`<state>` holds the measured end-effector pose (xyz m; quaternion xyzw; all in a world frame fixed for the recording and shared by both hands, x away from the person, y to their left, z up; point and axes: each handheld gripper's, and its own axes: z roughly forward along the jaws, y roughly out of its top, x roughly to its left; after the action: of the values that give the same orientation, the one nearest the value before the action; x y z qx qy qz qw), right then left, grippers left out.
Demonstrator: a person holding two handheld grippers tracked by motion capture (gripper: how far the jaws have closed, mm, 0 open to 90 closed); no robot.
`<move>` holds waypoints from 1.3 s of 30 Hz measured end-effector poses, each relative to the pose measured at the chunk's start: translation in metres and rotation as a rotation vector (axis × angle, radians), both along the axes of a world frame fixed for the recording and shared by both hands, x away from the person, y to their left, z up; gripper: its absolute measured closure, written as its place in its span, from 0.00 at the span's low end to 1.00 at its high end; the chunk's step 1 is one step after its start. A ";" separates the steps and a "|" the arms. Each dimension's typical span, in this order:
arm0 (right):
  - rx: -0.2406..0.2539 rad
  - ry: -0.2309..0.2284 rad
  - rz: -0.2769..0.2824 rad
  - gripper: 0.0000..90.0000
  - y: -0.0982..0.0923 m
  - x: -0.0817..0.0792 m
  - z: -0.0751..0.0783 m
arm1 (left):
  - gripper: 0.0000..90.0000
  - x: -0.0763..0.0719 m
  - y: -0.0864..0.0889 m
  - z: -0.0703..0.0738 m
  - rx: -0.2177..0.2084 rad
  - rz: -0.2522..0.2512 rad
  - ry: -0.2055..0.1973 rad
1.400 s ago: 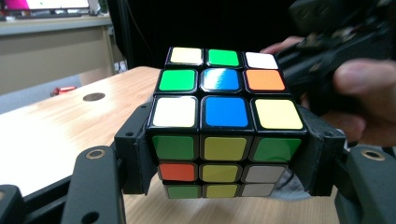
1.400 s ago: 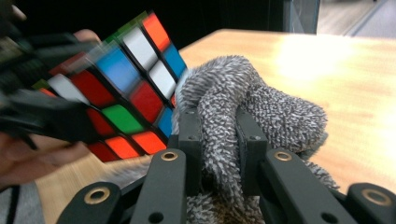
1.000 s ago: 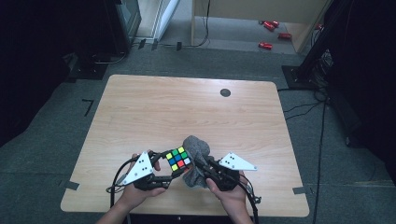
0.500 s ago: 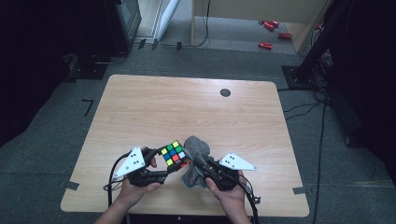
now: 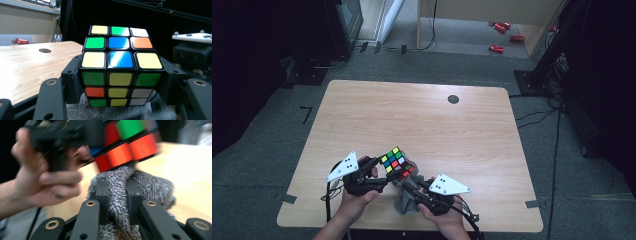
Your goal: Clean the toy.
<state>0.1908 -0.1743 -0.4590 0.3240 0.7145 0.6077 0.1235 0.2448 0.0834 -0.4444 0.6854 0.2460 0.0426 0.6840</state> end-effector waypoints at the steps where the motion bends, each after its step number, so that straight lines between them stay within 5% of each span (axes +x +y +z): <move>1: 0.018 -0.005 -0.029 0.86 -0.006 0.001 0.002 | 0.38 0.000 0.000 0.000 -0.001 -0.001 -0.001; 5: 0.040 -0.023 -0.076 0.86 -0.016 0.003 0.006 | 0.38 0.000 -0.001 -0.001 0.000 -0.004 0.005; 10: -0.020 -0.015 0.048 0.86 0.015 -0.010 -0.005 | 0.38 0.001 -0.001 -0.002 0.009 0.004 0.014; 12: -0.049 -0.047 0.064 0.86 0.024 -0.015 -0.004 | 0.38 0.000 -0.003 -0.003 0.027 0.003 0.009; 18: -0.042 -0.069 0.022 0.86 0.005 -0.008 0.004 | 0.38 0.002 0.000 -0.002 0.021 0.030 0.011; 22: -0.088 -0.097 -0.009 0.86 0.005 -0.007 0.002 | 0.38 0.003 0.004 0.000 0.000 0.033 0.017; 28: -0.046 -0.076 -0.067 0.86 -0.001 -0.003 -0.001 | 0.38 0.000 -0.002 -0.001 -0.010 -0.009 0.028; 32: -0.047 -0.073 0.000 0.86 0.007 -0.007 -0.006 | 0.38 0.001 -0.002 -0.002 -0.011 -0.012 0.038; 35: -0.099 -0.113 0.039 0.85 0.019 -0.013 -0.008 | 0.38 0.002 -0.001 -0.002 -0.010 -0.008 0.048; 39: -0.096 -0.114 -0.060 0.85 0.006 -0.005 -0.004 | 0.38 0.003 0.001 -0.001 -0.016 -0.005 0.044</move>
<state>0.1853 -0.1687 -0.4633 0.3039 0.7244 0.5864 0.1977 0.2475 0.0841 -0.4456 0.6813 0.2598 0.0239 0.6839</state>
